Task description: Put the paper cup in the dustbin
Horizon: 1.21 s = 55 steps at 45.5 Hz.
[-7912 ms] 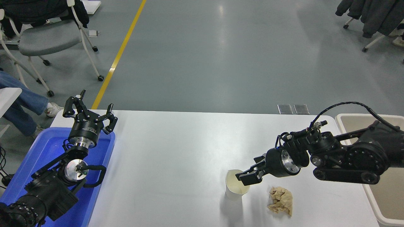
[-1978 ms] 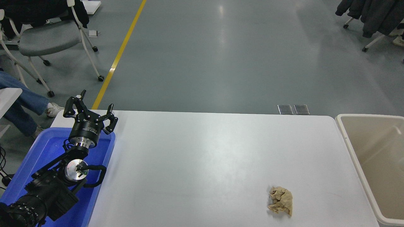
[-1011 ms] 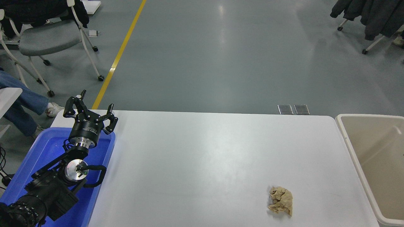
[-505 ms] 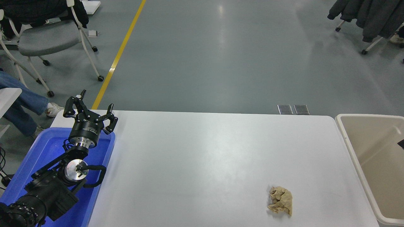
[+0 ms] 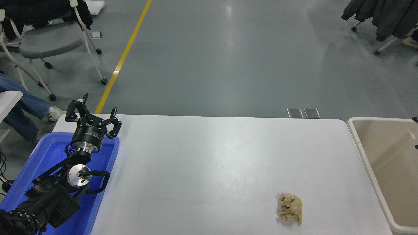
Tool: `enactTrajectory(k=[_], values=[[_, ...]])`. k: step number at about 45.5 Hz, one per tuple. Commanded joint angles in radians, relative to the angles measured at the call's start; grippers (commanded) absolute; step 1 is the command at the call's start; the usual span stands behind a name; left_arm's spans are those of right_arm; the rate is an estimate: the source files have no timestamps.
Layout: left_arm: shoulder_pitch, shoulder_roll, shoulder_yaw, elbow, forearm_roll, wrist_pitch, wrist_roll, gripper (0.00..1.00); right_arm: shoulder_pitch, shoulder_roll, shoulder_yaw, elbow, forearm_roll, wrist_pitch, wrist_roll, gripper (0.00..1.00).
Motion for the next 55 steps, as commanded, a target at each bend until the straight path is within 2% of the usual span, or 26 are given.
enactTrajectory(k=[1,12,20,33,55], values=[[0.000,0.000,0.000,0.000,0.000,0.000,0.000,1.00,-0.080,0.041,0.311,0.177,-0.080,-0.055,0.047,0.99],[0.000,0.000,0.000,0.000,0.000,0.000,0.000,1.00,-0.227,0.253,0.605,0.191,-0.230,-0.055,0.120,0.99],[0.000,0.000,0.000,0.000,0.000,0.000,0.000,1.00,-0.275,0.365,0.704,0.190,-0.283,-0.058,0.223,0.99],[0.000,0.000,0.000,0.000,0.000,0.000,0.000,1.00,-0.329,0.431,0.763,0.185,-0.284,-0.059,0.254,0.99],[0.000,0.000,0.000,0.000,0.000,0.000,0.000,1.00,-0.330,0.475,0.785,0.182,-0.252,-0.028,0.277,0.99]])
